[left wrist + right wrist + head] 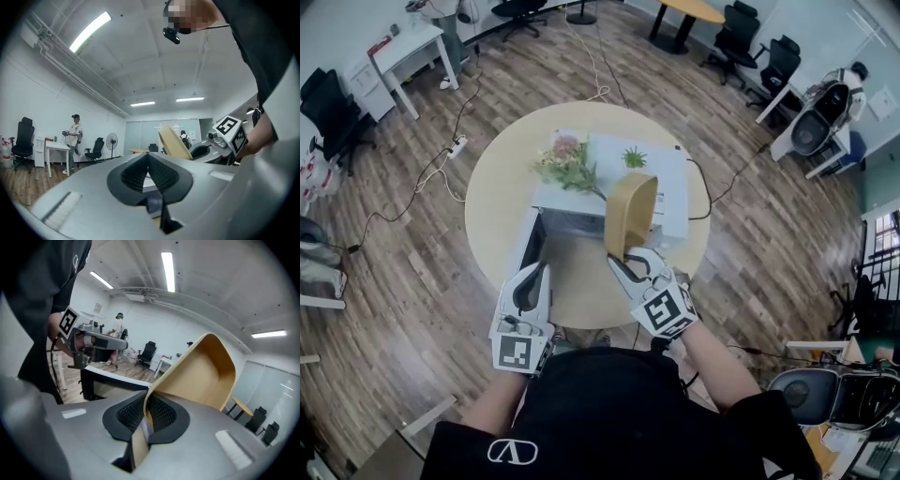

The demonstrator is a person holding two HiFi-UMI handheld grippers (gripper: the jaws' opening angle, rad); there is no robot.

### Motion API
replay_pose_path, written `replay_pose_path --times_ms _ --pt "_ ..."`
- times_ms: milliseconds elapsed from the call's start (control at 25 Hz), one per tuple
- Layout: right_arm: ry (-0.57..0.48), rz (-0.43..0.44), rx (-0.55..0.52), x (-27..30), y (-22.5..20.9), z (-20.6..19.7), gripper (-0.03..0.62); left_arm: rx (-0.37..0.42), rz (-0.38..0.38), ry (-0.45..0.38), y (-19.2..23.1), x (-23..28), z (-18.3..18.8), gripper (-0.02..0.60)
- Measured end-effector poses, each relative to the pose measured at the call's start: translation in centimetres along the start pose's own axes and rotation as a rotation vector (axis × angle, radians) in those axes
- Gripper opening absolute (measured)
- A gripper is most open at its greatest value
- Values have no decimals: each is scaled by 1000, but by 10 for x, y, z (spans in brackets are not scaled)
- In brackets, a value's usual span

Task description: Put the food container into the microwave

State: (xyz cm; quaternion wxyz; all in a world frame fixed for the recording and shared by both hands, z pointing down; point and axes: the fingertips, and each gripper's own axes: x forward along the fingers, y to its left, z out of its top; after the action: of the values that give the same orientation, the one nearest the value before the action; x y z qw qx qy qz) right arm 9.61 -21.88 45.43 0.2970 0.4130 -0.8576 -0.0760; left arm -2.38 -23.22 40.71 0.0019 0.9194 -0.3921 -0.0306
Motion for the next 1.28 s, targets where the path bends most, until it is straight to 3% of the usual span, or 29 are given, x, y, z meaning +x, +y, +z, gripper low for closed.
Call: replay_pose_path --times_ms 280,560,680,840,1040,1160,1280 --pt "200 378 -80 41 97 -57 18 -23 88 10 19 -21 -16 0" --pt "422 554 -40 79 134 -137 18 -45 135 37 34 -40 -36 0" --pt "531 564 -19 98 127 -171 18 -55 140 97 32 -48 -49 0" --pt "630 505 15 132 100 -202 18 -73 159 90 34 -58 -58 0" --pt "696 421 51 171 60 -230 18 -88 186 159 37 -75 -83 0" --pt "706 355 29 191 38 -233 18 -111 188 248 32 -88 -102 0" --pt "727 313 26 209 25 -237 18 -118 196 268 32 -94 -108 0"
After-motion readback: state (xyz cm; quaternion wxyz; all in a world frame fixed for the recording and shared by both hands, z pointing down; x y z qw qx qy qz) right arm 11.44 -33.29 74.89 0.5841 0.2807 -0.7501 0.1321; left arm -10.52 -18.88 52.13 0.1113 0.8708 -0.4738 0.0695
